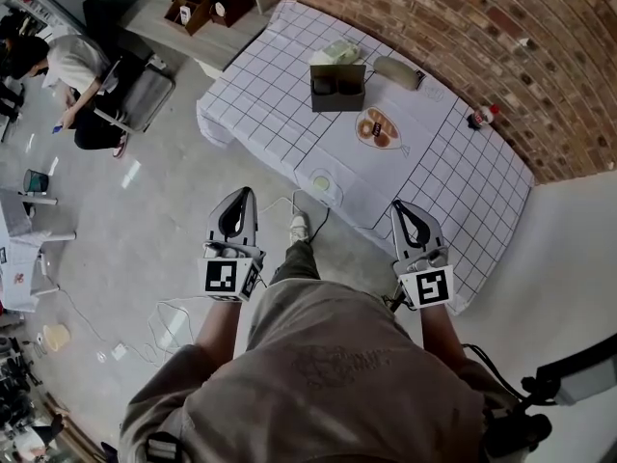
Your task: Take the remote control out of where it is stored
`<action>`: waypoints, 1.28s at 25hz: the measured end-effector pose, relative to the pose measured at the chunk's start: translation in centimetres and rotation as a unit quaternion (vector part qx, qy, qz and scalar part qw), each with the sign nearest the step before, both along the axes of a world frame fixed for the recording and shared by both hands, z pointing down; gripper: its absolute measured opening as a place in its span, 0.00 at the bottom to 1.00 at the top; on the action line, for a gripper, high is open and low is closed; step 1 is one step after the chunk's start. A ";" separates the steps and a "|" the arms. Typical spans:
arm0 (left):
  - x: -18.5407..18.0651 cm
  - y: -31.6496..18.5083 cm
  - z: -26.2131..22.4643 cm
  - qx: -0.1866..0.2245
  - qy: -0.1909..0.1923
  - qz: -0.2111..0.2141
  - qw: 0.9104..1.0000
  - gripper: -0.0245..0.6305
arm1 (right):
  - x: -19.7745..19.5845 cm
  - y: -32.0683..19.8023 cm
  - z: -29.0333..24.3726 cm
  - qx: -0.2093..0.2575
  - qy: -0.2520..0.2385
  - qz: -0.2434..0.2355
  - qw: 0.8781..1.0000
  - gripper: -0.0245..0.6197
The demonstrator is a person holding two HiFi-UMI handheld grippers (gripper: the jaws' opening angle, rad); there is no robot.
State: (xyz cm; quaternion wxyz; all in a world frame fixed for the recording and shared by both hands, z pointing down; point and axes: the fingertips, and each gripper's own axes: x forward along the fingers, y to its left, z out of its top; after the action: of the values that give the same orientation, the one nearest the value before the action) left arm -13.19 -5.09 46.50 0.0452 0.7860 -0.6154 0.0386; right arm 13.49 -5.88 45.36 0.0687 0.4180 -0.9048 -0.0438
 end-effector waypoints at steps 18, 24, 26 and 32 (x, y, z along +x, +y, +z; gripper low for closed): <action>-5.1 -10.6 1.8 -0.031 0.019 0.054 0.998 0.05 | -7.7 -7.1 1.6 -0.043 0.010 0.000 0.999 0.06; -7.3 -15.7 0.9 -0.013 0.008 0.090 0.996 0.05 | -9.8 -9.8 1.7 -0.044 0.017 0.029 0.998 0.06; -7.8 -17.0 0.4 -0.005 0.006 0.098 0.995 0.05 | -10.1 -10.2 1.3 -0.041 0.020 0.037 0.998 0.06; -8.0 -19.2 -0.7 0.012 0.005 0.111 0.994 0.05 | -9.7 -10.8 0.9 -0.035 0.029 0.055 0.997 0.06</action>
State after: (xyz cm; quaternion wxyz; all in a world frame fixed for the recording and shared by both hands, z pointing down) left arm -21.18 -24.32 45.82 0.0344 0.8499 -0.5248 0.0315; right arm 3.81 -16.69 46.29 0.1119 0.4630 -0.8790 -0.0204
